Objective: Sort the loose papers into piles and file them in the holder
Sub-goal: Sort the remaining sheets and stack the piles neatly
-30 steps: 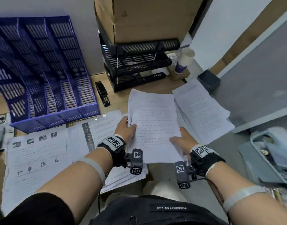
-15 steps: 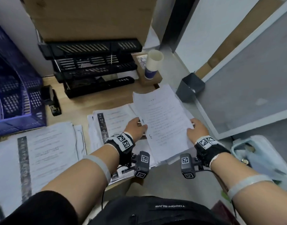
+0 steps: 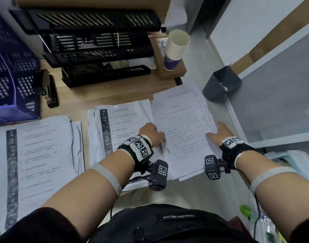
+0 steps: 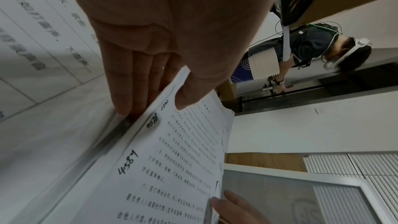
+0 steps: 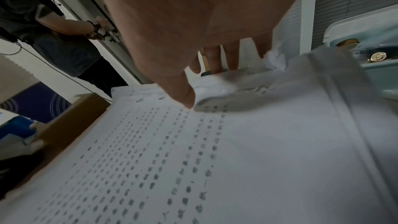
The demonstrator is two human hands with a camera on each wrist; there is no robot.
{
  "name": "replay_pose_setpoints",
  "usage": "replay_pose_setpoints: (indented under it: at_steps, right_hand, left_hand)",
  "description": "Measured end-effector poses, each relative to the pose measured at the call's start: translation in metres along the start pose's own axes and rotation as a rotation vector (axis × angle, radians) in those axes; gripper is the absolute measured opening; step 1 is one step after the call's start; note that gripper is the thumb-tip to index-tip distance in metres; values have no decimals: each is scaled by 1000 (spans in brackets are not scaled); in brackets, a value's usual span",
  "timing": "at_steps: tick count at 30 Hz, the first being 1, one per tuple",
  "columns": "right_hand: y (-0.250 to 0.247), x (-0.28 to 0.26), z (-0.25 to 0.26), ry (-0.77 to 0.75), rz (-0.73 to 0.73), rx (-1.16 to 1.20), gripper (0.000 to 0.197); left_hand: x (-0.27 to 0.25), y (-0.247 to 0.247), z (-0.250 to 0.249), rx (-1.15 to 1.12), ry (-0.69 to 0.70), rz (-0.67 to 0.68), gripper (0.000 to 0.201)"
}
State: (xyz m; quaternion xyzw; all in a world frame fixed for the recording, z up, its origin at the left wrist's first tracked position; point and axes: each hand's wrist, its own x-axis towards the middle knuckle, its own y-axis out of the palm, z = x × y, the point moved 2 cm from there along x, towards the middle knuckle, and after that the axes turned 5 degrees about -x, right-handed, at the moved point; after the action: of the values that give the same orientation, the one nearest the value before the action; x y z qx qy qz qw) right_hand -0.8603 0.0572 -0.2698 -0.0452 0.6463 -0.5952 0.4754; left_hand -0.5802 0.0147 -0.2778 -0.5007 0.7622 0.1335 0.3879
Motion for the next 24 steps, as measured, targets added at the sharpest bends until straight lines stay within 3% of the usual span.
replay_pose_setpoints:
  at_steps: [4, 9, 13, 16, 24]
  right_hand:
    - [8, 4, 5, 32, -131, -104, 60]
    - [5, 11, 4, 93, -122, -25, 50]
    - [0, 11, -3, 15, -182, 26, 44]
    - [0, 3, -3, -28, -191, 71, 46]
    - [5, -1, -17, -8, -113, 133, 45]
  left_hand:
    - [-4, 2, 0, 11, 47, 8, 30]
    - [-6, 1, 2, 69, 66, -40, 10]
    - [-1, 1, 7, 152, 67, -46, 27]
    - [4, 3, 8, 162, 77, -20, 19]
    - [12, 7, 8, 77, 105, -125, 15]
